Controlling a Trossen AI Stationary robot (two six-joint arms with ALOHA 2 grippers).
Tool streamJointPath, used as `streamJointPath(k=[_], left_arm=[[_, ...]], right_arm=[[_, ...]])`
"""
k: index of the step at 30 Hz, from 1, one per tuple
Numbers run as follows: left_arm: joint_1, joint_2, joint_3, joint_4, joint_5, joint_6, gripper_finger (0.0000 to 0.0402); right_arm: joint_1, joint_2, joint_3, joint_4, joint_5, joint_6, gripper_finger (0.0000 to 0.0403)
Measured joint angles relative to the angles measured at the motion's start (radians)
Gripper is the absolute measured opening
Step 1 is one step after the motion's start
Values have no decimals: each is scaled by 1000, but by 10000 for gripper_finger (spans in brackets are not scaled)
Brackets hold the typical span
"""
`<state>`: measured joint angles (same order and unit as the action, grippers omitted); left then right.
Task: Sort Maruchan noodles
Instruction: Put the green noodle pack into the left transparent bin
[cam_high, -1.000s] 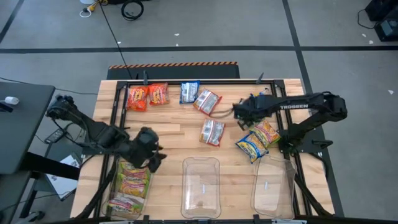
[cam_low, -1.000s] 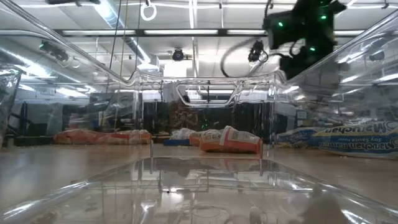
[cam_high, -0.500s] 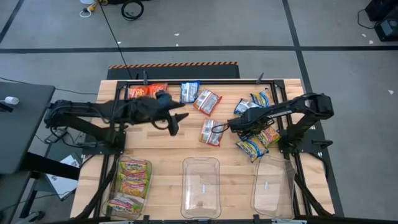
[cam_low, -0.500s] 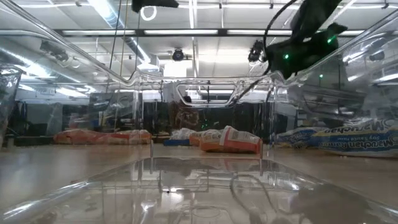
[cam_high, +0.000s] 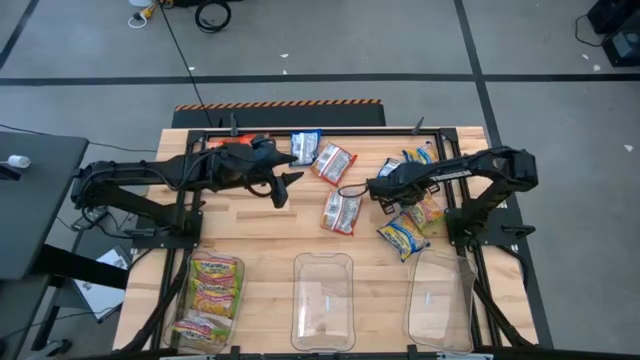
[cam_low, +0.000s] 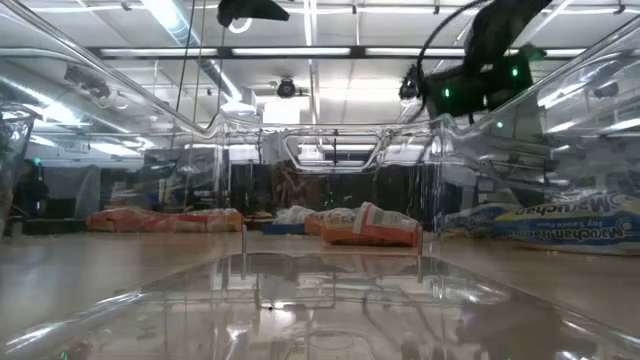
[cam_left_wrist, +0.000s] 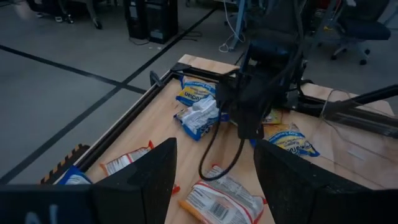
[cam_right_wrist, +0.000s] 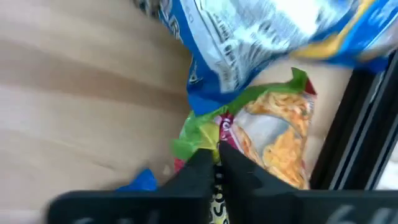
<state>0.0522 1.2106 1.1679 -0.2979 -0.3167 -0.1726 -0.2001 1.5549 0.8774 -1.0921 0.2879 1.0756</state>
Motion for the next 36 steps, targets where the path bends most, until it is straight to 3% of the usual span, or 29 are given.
streamJointPath(k=[2,7,14,22,27,32,36], left_arm=[[0,0,0,0,-2,-22,217],[-23,0,0,-7,-2,-110,231],[-104,23,-2,-12,-78,-189,249],[-137,167,-1,84,-92,-179,272],[-109,264,-1,128,-137,-175,309],[-93,307,-1,122,-307,-136,311],[-75,337,-1,229,-330,-71,310]], right_arm=[[0,-49,24,4,34,5,9],[12,-189,92,72,167,90,15],[96,-311,99,608,347,52,8],[164,-207,99,1103,358,-39,5],[166,-153,98,1200,355,-66,5],[166,-156,98,1239,349,-111,4],[166,-164,98,1254,349,-133,4]])
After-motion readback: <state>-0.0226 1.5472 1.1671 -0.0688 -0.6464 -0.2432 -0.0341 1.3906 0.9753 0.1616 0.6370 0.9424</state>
